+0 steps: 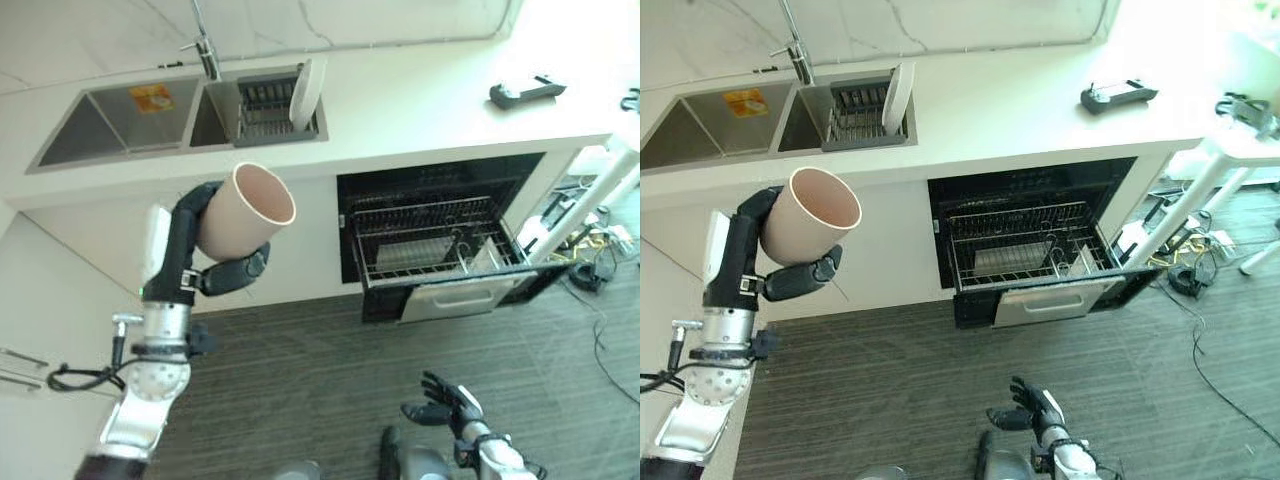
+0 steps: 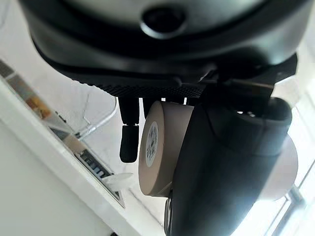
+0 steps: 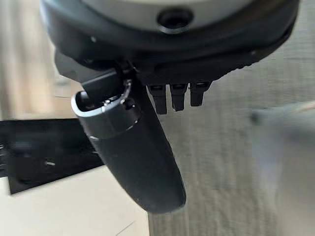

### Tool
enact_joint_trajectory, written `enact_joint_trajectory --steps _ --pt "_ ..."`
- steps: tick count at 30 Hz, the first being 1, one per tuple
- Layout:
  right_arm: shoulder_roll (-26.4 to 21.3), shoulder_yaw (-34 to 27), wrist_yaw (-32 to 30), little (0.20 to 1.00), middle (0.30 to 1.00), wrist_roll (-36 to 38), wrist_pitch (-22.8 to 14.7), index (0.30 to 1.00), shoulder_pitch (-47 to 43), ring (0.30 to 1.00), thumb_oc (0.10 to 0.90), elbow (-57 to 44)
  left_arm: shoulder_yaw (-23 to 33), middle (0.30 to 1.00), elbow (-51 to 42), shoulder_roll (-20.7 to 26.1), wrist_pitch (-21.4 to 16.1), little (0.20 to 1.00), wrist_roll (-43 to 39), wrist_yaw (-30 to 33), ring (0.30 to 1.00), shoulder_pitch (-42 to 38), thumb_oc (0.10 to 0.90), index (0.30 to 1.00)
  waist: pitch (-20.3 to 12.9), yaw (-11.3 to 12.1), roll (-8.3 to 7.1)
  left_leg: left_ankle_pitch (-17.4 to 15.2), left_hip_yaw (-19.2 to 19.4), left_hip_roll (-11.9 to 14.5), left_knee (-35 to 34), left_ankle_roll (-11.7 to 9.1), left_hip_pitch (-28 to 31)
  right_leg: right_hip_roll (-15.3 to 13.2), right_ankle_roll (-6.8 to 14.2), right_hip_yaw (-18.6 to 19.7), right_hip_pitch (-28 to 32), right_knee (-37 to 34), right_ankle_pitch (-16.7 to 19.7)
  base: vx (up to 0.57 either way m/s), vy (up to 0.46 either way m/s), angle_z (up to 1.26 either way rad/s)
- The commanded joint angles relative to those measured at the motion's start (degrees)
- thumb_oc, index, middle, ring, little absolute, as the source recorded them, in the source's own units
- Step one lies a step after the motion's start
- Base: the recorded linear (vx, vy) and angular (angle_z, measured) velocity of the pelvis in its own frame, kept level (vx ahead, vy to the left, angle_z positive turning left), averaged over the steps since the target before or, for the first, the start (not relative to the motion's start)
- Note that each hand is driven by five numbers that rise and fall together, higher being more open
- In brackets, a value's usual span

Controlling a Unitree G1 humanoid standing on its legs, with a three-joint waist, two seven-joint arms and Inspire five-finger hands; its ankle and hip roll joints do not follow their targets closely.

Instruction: Place the dishes in the dishwasher.

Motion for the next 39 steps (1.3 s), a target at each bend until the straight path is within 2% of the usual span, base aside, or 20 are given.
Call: enact_joint_trajectory --steps 1,2,4,5,8,10,11,12,13,14,15,16,18,20,22,24,26,31,33,39 --pt "-2.49 -1.66 -2.85 0.9 0.9 2.93 -4.91 0.9 -0.8 0.9 0.8 1.16 1.4 0.3 -5.29 2.18 -4.76 0.3 -1.85 0.1 0.3 -13.7 0.4 0.3 -1.98 -3.83 1.42 1.32 6.62 3.85 -9.3 1.48 -1.01 -3.3 7.02 -2.12 4.94 -1.99 -6.44 0.22 -0.277 1.15" --pt "-2.54 -1.98 -2.84 0.9 0.9 3.05 -5.31 0.9 -0.57 0.9 0.8 1.88 0.89 0.3 -5.35 2.24 -3.84 0.3 -1.87 0.08 0.3 -14.53 0.4 0.3 -1.95 -4.17 2.22 -0.25 6.52 1.99 -9.3 1.56 -1.51 -2.76 7.29 -2.87 5.32 -1.99 -6.7 0.16 -0.159 1.28" --pt "-2.1 -2.79 -3.48 0.9 0.9 3.76 -5.7 0.9 -0.25 0.9 0.8 2.94 -0.31 0.3 -5.29 1.97 -3.76 0.3 -2.04 -0.36 0.3 -15.69 0.4 0.3 -2.32 -5.15 3.35 -1.18 9.42 0.96 -9.3 1.57 -2.27 -2.08 7.13 -4.85 5.85 -1.99 -7.48 0.13 -0.059 1.09" --pt "-1.84 -2.73 -3.92 0.9 0.9 3.78 -5.31 0.9 -0.1 0.9 0.8 2.73 -0.89 0.3 -5.51 1.89 -3.23 0.3 -1.91 -0.14 0.3 -16.04 0.4 0.3 -2.41 -5.28 3.9 -1.67 8.94 -0.62 -9.3 1.8 -2.8 -1.45 7.08 -5.22 6.0 -1.99 -7.76 0.12 -0.03 0.67" --pt "-0.98 -2.17 -3.7 0.9 0.9 2.74 -5.13 0.9 -0.14 0.9 0.8 3.08 -0.42 0.3 -6.81 1.38 -2.24 0.3 -1.1 0.0 0.3 -14.34 0.4 0.3 -2.51 -3.93 4.98 -1.39 3.93 -5.87 -9.3 3.02 -4.67 0.35 7.23 -4.62 5.08 -1.99 -6.66 0.08 0.002 0.18" --pt "0.17 -1.27 -3.41 0.9 0.9 0.47 -5.66 0.9 -0.21 0.9 0.8 2.41 0.87 0.3 -7.8 -0.23 -4.2 0.3 1.37 0.39 0.3 -9.98 0.4 0.3 -2.98 -1.94 5.26 -2.24 1.69 -6.71 -9.3 3.92 -5.64 1.75 7.32 -5.91 5.83 -1.99 -7.19 0.07 0.09 -0.74" --pt "0.17 -1.27 -3.34 0.9 0.9 0.41 -5.65 0.9 -0.2 0.9 0.8 2.3 0.96 0.3 -7.85 -0.27 -4.27 0.3 1.48 0.4 0.3 -9.82 0.4 0.3 -3.03 -1.93 5.35 -2.32 1.75 -6.62 -9.3 3.99 -5.67 1.87 7.38 -6.08 5.95 -1.99 -7.0 0.05 0.15 -0.98" --pt "0.32 -1.24 -3.01 0.9 0.9 -0.72 -5.56 0.9 -0.15 0.9 0.8 0.98 1.53 0.3 -7.86 -0.35 -5.0 0.3 2.33 0.62 0.3 -9.01 0.4 0.3 -2.81 -1.85 5.65 -2.74 1.9 -6.54 -9.3 5.01 -5.74 1.48 8.15 -6.9 4.88 2.65 -5.78 -0.01 0.116 -0.55" --pt "0.24 -1.02 -2.78 0.9 0.9 -1.05 -5.64 0.9 -0.02 0.9 0.8 0.35 1.56 0.3 -7.58 0.16 -4.92 0.3 2.7 0.94 0.3 -9.16 0.4 0.3 -2.08 -2.04 5.62 -2.74 0.75 -7.3 -9.3 6.3 -5.71 0.03 9.18 -5.47 1.69 11.63 -4.52 -0.04 0.12 -0.36" --pt "0.19 -0.97 -2.67 0.9 0.9 -1.17 -5.45 0.9 0.16 0.9 0.8 -0.13 1.27 0.3 -6.91 0.58 -4.84 0.3 2.88 1.23 0.3 -9.77 0.4 0.3 -1.6 -2.37 5.32 -2.68 0.02 -7.9 -9.3 7.15 -5.72 -1.04 9.65 -3.95 -0.51 16.71 -4.07 -0.05 0.051 -0.14" --pt "0.22 -0.97 -2.74 0.9 0.9 -0.97 -5.44 0.9 0.43 0.9 0.8 -0.35 0.67 0.3 -6.42 0.93 -4.72 0.3 2.64 1.37 0.3 -10.73 0.4 0.3 -1.02 -2.77 4.95 -2.76 -0.97 -8.66 -9.3 8.04 -5.53 -2.21 9.9 -2.45 -2.1 20.23 -3.6 -0.02 -0.025 0.07" --pt "0.27 -1.0 -2.52 0.9 0.9 -0.59 -5.65 0.9 0.58 0.9 0.8 0.12 0.29 0.3 -5.71 1.0 -4.79 0.3 2.27 1.11 0.3 -11.57 0.4 0.3 -0.77 -2.91 4.8 -2.57 -1.74 -8.9 -9.3 8.48 -5.22 -3.78 9.63 -1.51 -2.02 20.11 -3.73 0.01 -0.067 0.24" --pt "0.5 -0.91 -2.06 0.9 0.9 -0.64 -5.4 0.9 0.5 0.9 0.8 0.49 -0.03 0.3 -5.64 0.86 -4.19 0.3 2.91 1.46 0.3 -11.91 0.4 0.3 -0.97 -2.77 5.12 -2.53 -2.18 -8.36 -9.3 8.28 -4.91 -5.89 9.34 -1.06 -0.64 15.65 -2.82 0.04 -0.154 0.46" --pt "0.97 -0.93 -1.45 0.9 0.9 -0.52 -4.55 0.9 -0.11 0.9 0.8 1.55 0.01 0.3 -5.48 2.1 -3.3 0.3 2.52 1.86 0.3 -13.03 0.4 0.3 -1.12 -3.21 5.6 -3.12 -4.19 -6.71 -9.3 7.47 -3.97 -7.43 10.24 2.43 2.65 4.2 -1.16 0.04 -0.308 0.24" --pt "1.04 -0.77 -0.56 0.9 0.9 -0.38 -4.29 0.9 -0.53 0.9 0.8 2.61 0.51 0.3 -4.93 3.04 -3.28 0.3 1.78 1.76 0.3 -13.45 0.4 0.3 -1.53 -3.28 5.69 -3.03 -4.85 -5.34 -9.3 6.56 -4.06 -7.12 10.77 3.96 4.07 -1.01 -1.16 0.0 -0.354 0.53" --pt "0.87 -0.1 2.26 0.9 0.9 -0.3 -3.15 0.9 -1.42 0.9 0.8 3.9 2.19 0.3 -5.25 3.94 -2.47 0.3 0.56 1.06 0.3 -12.74 0.4 0.3 -2.25 -1.92 3.98 -2.97 -3.7 -3.31 -9.3 3.8 -4.5 -7.29 11.87 3.45 3.76 -1.99 -4.81 -0.03 -0.612 0.5" --pt "0.85 1.27 3.84 0.9 0.9 -1.31 -2.59 0.9 -2.17 0.9 0.8 4.07 2.69 0.3 -5.73 4.14 -1.42 0.3 -0.65 1.44 0.3 -11.61 0.4 0.3 -2.71 -0.93 3.2 -2.26 -3.14 -1.26 -9.3 2.2 -5.28 -6.8 11.66 3.34 2.93 -1.99 -5.62 -0.08 -0.504 -0.06" --pt "0.73 2.79 1.74 0.9 0.9 1.81 -1.42 0.9 -2.59 0.9 0.8 3.87 3.69 0.3 -7.71 2.34 -2.54 0.3 -1.44 0.19 0.3 -10.67 0.4 0.3 -3.43 -0.86 3.26 3.51 -1.73 6.04 -9.3 -3.18 -11.48 -2.74 8.0 0.17 2.6 -1.99 -8.69 -0.11 -0.433 -0.07" --pt "0.23 1.26 0.14 0.9 0.9 4.39 -2.4 0.9 -2.45 0.9 0.8 5.07 3.26 0.3 -7.11 1.43 -2.59 0.3 -2.8 -1.83 0.3 -12.92 0.4 0.3 -3.67 -1.91 3.58 3.37 1.56 5.93 -9.3 -2.9 -10.37 -3.18 7.53 -1.68 2.92 -1.99 -8.96 -0.07 -0.188 0.58" --pt "0.07 -0.83 0.3 0.9 0.9 8.74 -4.85 0.9 -2.64 0.9 0.8 7.28 0.97 0.3 -6.28 0.86 -4.13 0.3 -4.61 -3.34 0.3 -13.13 0.4 0.3 -4.1 -2.81 4.37 2.33 1.51 4.31 -9.3 -2.42 -8.33 -4.03 7.78 -0.81 3.78 -1.99 -8.32 0.0 0.051 0.1"
